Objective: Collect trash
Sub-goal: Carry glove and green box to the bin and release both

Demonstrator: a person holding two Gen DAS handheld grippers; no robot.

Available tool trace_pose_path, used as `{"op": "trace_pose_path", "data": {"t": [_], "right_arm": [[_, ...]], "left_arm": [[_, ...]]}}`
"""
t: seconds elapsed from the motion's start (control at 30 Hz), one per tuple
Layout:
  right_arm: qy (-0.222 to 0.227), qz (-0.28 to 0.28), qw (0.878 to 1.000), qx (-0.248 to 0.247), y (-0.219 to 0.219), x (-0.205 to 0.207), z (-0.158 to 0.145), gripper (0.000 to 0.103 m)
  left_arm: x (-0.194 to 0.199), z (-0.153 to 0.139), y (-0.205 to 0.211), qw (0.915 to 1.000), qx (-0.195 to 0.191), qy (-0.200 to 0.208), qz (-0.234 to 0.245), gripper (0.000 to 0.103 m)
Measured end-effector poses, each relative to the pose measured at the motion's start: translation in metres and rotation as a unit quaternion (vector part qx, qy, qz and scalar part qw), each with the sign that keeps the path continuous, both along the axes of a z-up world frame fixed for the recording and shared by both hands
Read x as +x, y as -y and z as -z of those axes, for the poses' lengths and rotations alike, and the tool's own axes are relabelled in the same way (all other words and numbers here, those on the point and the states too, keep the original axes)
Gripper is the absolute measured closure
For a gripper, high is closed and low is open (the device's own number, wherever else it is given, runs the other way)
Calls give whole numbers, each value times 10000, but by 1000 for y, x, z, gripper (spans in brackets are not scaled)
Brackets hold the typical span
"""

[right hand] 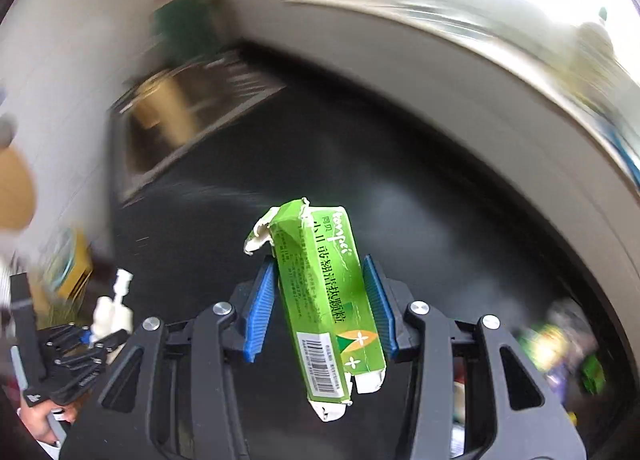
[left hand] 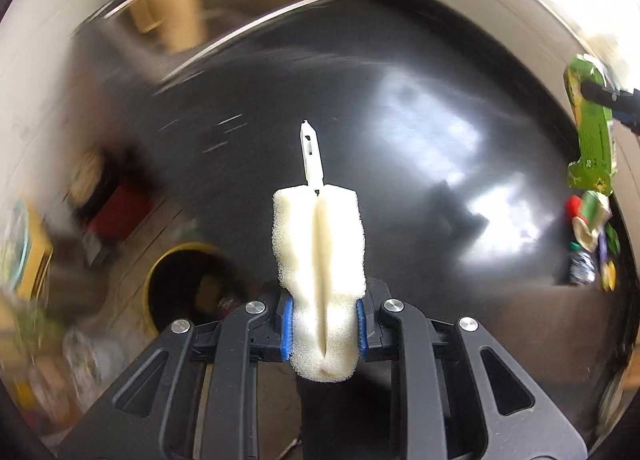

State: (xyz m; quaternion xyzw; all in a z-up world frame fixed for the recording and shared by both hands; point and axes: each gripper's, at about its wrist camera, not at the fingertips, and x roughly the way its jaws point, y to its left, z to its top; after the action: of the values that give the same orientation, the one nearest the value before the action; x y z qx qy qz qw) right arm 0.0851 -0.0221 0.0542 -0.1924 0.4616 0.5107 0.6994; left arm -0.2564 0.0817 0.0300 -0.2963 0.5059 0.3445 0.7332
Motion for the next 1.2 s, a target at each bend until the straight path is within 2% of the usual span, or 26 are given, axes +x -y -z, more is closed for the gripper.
{"op": "trace_pose_path", "data": {"t": [0.1,0.2,0.27,0.4,0.5,0.6,0.77,0.9,0.93,0.97,1.0,1.03,1.07,1.13,1.2], "right_arm": [[-96,-1100,9939,72,-73,-88,-8,59],[-329,-2109,9770,-8,-127,-177,-6,59],[-395,-2725,9612,-171,-152,-236,5,59],[-460,-3414,9370,-577,-178,-311,44,59],[-623,-3699,9233,-820,-185,-348,75,59],[-637,-3872,9140,-1034,-187,-365,105,59],[-641,-3920,9083,-1312,-191,-375,139,59],[-768,-3953,9062,-1288,-190,-378,149,57],[-858,-3933,9071,-1233,-192,-378,150,54],[-988,-3908,9080,-1144,-192,-376,146,50],[-1058,-3897,9087,-1060,-193,-376,141,44],[-1095,-3889,9100,-927,-192,-373,134,29],[-1113,-3878,9120,-747,-190,-369,123,22],[-1200,-3865,9129,-534,-189,-360,103,20],[-1258,-3787,9166,-255,-188,-345,81,12]], "left_arm": [[-72,12,-15,9966,-128,-34,-814,81],[-134,26,-25,9876,-233,-44,-1551,81],[-163,36,-30,9809,-314,-16,-1920,81],[-207,66,-37,9670,-537,69,-2490,81],[-222,93,-43,9583,-710,130,-2766,81],[-236,117,-49,9515,-871,192,-2944,81],[-236,147,-54,9463,-1063,255,-3043,81],[-231,154,-57,9477,-1043,247,-3007,79],[-231,154,-58,9477,-1022,217,-3015,72],[-231,153,-59,9478,-1006,196,-3019,52],[-232,148,-59,9471,-912,149,-3074,38],[-235,142,-58,9461,-723,73,-3157,15],[-237,134,-55,9451,-532,42,-3224,12],[-244,122,-53,9428,-417,30,-3308,11],[-251,111,-50,9377,-312,-38,-3461,8]]}}
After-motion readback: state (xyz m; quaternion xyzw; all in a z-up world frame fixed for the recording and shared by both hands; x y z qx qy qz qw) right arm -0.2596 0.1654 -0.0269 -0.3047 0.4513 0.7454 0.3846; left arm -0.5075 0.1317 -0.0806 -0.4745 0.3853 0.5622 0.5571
